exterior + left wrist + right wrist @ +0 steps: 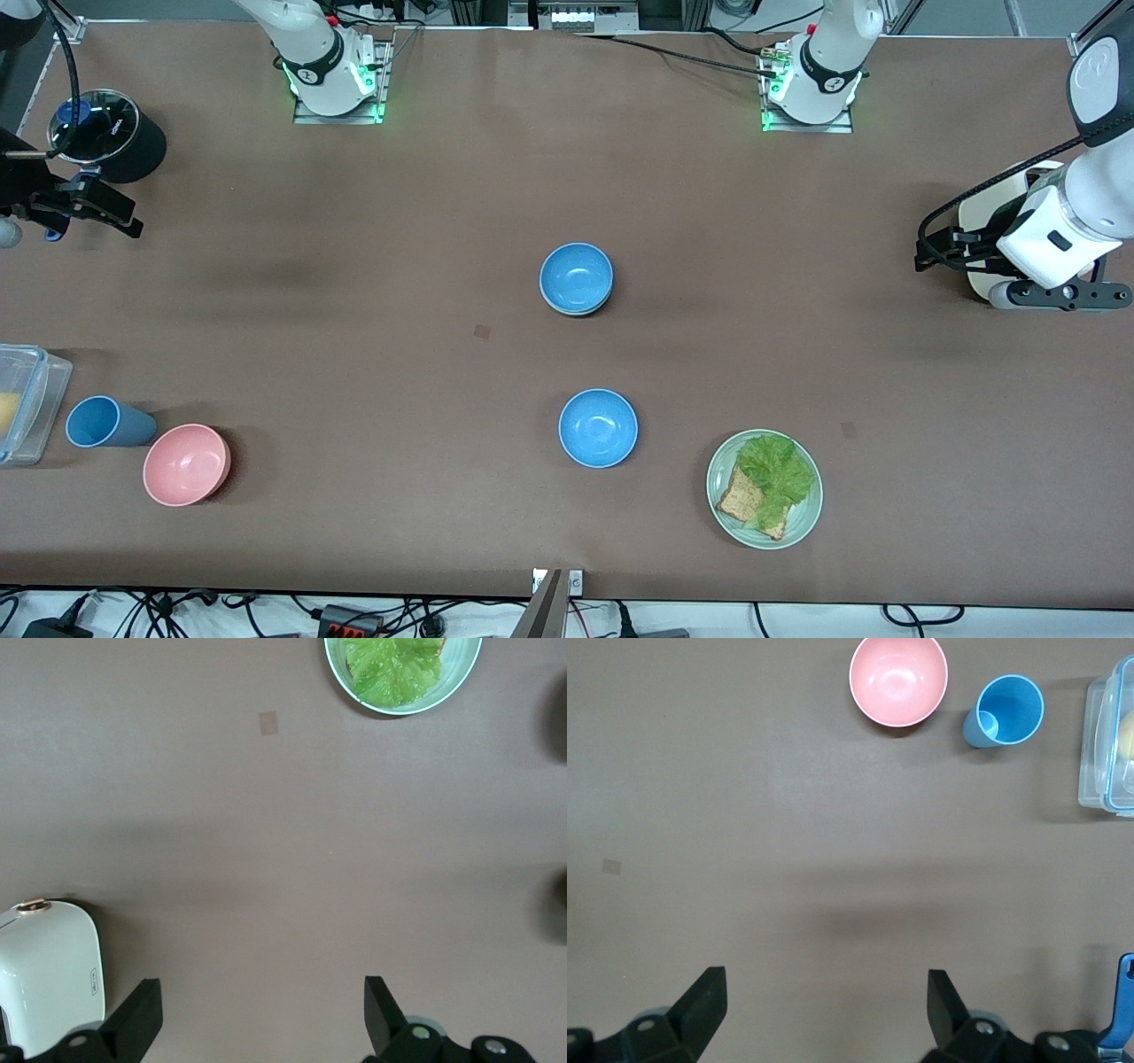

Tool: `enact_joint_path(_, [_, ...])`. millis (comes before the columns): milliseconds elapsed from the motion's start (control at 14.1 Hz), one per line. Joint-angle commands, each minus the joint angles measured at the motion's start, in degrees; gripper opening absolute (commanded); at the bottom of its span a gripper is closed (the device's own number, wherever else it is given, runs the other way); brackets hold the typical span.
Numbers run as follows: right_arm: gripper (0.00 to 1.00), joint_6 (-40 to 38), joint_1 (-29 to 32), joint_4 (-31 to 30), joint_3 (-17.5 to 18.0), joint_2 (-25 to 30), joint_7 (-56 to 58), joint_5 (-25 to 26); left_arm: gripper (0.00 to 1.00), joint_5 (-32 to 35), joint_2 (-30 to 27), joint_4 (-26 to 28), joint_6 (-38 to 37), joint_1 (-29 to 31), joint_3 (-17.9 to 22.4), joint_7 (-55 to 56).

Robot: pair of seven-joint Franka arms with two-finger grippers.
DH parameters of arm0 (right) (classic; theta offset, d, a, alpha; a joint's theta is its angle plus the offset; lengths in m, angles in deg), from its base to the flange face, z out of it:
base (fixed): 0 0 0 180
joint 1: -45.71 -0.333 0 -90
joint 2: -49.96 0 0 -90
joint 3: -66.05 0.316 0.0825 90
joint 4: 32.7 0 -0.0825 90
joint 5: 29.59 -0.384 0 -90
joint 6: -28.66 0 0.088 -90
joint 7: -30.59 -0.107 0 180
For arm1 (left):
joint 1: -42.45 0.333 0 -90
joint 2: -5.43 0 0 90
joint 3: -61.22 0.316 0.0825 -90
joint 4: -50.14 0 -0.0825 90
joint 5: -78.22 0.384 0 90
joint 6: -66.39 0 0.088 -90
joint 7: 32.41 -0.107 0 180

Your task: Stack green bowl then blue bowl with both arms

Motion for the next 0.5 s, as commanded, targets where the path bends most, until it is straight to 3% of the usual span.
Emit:
enact_joint_path(0, [1.00, 0.6, -0.1, -1.6, 0.2, 1.5, 0.6, 0.9, 1.00, 1.4, -1.6, 1.2, 1.3, 0.0, -0.3, 0.0])
enact_joint_path(426, [1.00, 0.4, -0.1, -1.6, 0.2, 1.5, 0.6, 0.9, 1.00, 1.3, -1.0, 0.9, 1.2, 0.3, -0.3, -0.7])
